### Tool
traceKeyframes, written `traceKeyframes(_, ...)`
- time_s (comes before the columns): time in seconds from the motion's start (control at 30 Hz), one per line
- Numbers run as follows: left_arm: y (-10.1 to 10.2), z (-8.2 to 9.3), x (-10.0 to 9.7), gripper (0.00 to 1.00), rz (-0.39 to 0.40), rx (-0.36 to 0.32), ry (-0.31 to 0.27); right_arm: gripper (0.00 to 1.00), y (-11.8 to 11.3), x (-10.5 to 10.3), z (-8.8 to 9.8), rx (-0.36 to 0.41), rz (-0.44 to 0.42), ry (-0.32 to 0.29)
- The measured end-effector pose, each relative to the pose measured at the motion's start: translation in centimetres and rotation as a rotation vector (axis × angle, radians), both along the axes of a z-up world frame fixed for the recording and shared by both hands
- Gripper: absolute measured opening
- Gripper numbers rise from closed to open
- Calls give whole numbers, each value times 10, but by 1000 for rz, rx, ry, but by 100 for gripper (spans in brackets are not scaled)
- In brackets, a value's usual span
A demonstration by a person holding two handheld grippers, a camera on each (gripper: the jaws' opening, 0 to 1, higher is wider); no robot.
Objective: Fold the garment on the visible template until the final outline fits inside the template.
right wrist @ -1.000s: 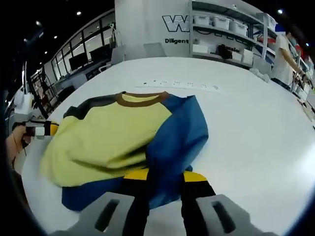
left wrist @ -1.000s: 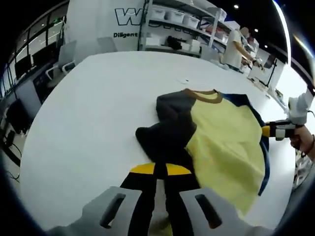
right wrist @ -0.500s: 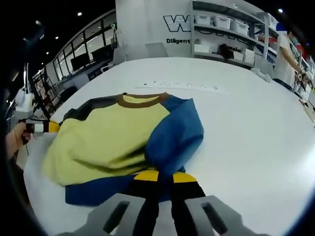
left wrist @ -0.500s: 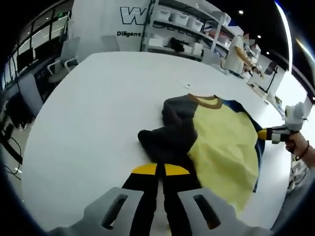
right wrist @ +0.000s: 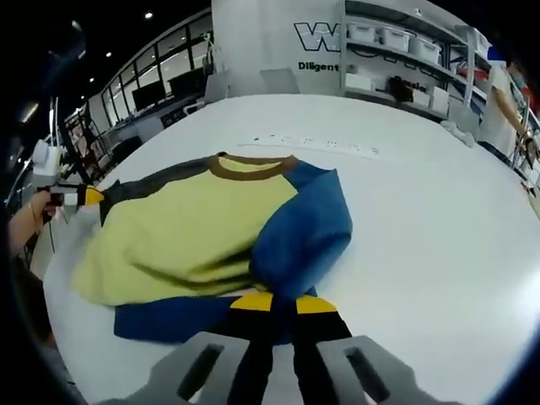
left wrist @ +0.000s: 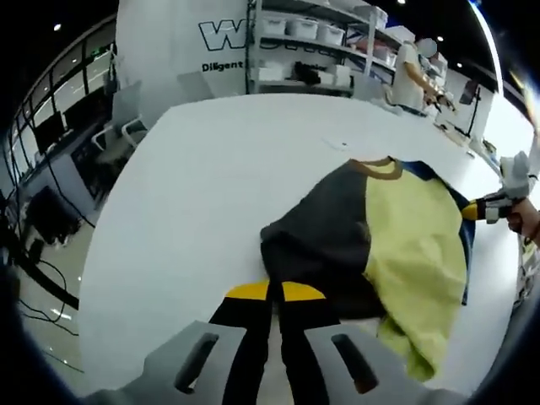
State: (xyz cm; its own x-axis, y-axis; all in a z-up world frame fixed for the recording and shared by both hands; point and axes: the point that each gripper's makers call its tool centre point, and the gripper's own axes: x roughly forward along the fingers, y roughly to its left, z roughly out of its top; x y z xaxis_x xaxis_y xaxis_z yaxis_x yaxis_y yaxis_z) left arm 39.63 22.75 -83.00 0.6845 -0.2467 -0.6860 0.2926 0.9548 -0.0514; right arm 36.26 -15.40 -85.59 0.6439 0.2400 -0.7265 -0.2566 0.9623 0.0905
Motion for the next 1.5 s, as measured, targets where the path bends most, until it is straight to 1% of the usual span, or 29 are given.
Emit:
traceKeyframes(0.1,4,1,3,2,8,10,0,0,-5,-1,2,-17,12,-5)
traceKeyframes(0.13,6,2,5,2,5,25,-4,0,-10,-3,2,-54,40,-8)
traceKeyframes(0.2,9,4,8,2,16,45,-8,0,-15,-5,1,-68,45,-5)
traceKeyframes(0.23,11,5,10,2,17,50,-10,0,-19,-6,2,-68,39,-9)
traceKeyframes(0.33,14,6,12,2,-8,99,-17,0,-30,-6,4,-82,26,-15)
traceKeyframes(0.37,13,6,13,2,-10,105,-17,0,-35,-4,5,-84,8,-17)
traceKeyframes(0.43,13,5,13,2,-1,91,-11,0,-41,-2,8,-106,7,-28)
traceKeyframes(0.53,11,3,12,2,4,86,-6,0,-42,1,11,-120,36,-44)
traceKeyframes(0.63,9,0,9,5,21,63,-7,0,-44,3,13,-135,43,-47)
traceKeyframes(0.67,10,-1,8,10,27,64,-10,0,-45,4,14,-137,40,-49)
traceKeyframes(0.7,10,-1,7,17,32,64,-14,0,-46,5,15,-139,37,-50)
traceKeyframes(0.73,8,0,8,28,21,60,-35,0,-47,5,15,-144,37,-51)
traceKeyframes(0.77,6,-1,6,32,15,59,-34,0,-47,5,15,-147,40,-51)
traceKeyframes(0.8,5,-5,1,33,-5,80,-9,0,-48,6,15,-157,50,-52)
traceKeyframes(0.87,3,-6,-2,38,-6,76,-2,0,-49,6,16,-159,50,-52)
traceKeyframes(0.9,1,-7,-6,41,8,47,8,0,-50,7,16,-155,45,-53)
traceKeyframes(0.93,-3,-7,-8,44,26,3,11,0,-51,8,17,-154,40,-55)
traceKeyframes(0.97,-7,-8,-11,44,44,-38,18,0,-52,8,17,-157,38,-57)
traceKeyframes(1.0,-15,-9,-16,43,43,-94,24,0,-53,8,17,-163,38,-58)
traceKeyframes(1.1,-18,-15,-21,43,57,-107,24,0,-53,8,16,-160,36,-54)
traceKeyframes(1.13,-20,-16,-22,42,54,-101,24,0,-53,8,16,-162,36,-54)
traceKeyframes(1.17,-22,-20,-25,42,47,-78,36,0,-53,8,16,-164,39,-54)
traceKeyframes(1.2,-20,-22,-26,43,25,-29,32,0,-53,8,16,-165,39,-55)
traceKeyframes(1.23,-24,-23,-28,43,12,-13,26,0,-53,8,16,-165,40,-58)
traceKeyframes(1.33,-33,-27,-30,41,14,-37,39,0,-53,8,16,-167,42,-58)
traceKeyframes(1.37,-36,-25,-27,42,11,-32,18,0,-53,8,16,-169,43,-58)
traceKeyframes(1.47,-43,-27,-26,40,13,-42,17,0,-52,7,16,-174,47,-56)
traceKeyframes(1.5,-43,-28,-26,38,14,-41,17,0,-52,7,16,-176,48,-55)
